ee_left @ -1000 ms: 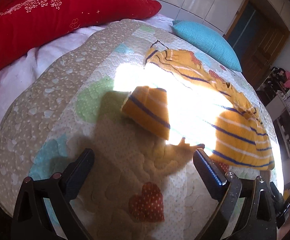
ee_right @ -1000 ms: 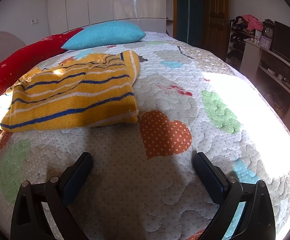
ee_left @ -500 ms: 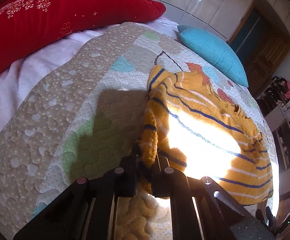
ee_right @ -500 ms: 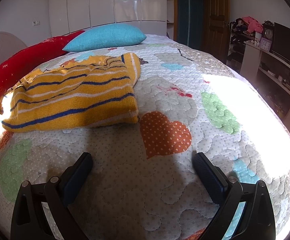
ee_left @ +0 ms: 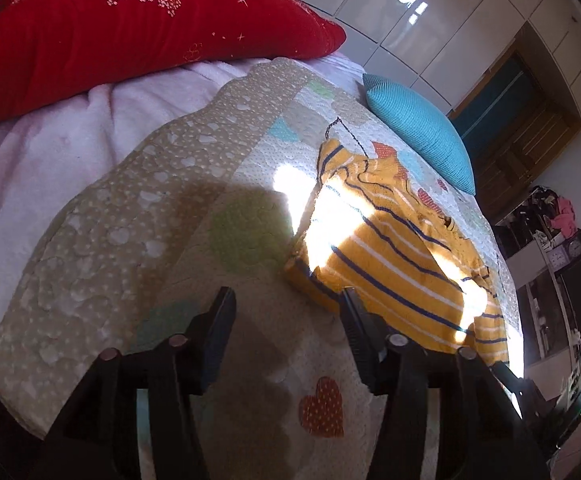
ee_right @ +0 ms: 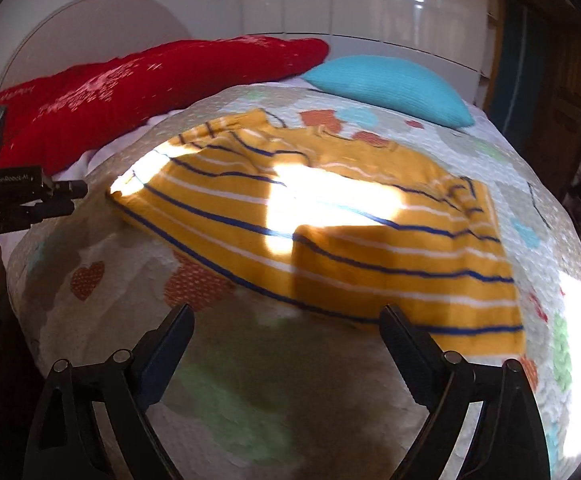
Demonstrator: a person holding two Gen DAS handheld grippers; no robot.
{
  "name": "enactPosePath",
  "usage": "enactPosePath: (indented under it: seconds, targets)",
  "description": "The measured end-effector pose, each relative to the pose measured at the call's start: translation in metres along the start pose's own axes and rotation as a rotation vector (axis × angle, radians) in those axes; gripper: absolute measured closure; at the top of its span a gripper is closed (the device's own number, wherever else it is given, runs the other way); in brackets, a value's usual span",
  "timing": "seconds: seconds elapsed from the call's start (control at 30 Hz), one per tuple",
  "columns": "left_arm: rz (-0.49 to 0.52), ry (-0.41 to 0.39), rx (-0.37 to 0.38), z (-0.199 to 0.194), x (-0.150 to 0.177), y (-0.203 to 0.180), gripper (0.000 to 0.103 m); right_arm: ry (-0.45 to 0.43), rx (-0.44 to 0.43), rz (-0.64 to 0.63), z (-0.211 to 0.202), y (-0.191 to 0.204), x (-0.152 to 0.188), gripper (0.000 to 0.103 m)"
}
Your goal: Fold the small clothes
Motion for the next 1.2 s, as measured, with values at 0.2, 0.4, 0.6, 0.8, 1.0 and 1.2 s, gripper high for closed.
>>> enactPosePath:
  seconds: [0.2,0.4,0.6,0.8,1.0,1.2]
  targets:
    - [-0.042,-0.034,0.005,-0.037,0.010,0.040,0.036,0.031,-0.005,-0.322,0.068,0.109,-0.063,0.020]
    - [-0.113,-0.008,-0.008,-0.036,0.016,0.081,0.036,0.070,0.237,-0.532,0.129,0.172,-0.095,0.022]
    - [-0.154,-0.001,0.014,-0.041,0.020,0.095,0.036,0.101,0.210,-0.488,0.157,0.188,-0.120,0.081]
    - [-0.143,-0.002,-0.024,-0.050,0.023,0.087,0.034,0.023,0.104,-0.300,0.128,0.149,-0.142,0.094]
    - [-0.087,-0.004,-0.033,-0.055,0.023,0.052,0.034,-0.124,0.106,0.105,0.054,0.000,-0.152,0.095]
    - [0.017,0.038,-0.023,-0.036,0.034,0.000,0.033,-0.151,0.222,0.458,-0.017,-0.157,-0.051,0.095]
Point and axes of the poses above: each gripper's, at about its wrist camera, not at the fingertips, and z roughly the way its jaws point, y to its left, x to its underside, the point moved 3 cm from there along z, roughly the way its jaws point, and after that the axes turned 8 degrees about -z, right-handed, at the moved point
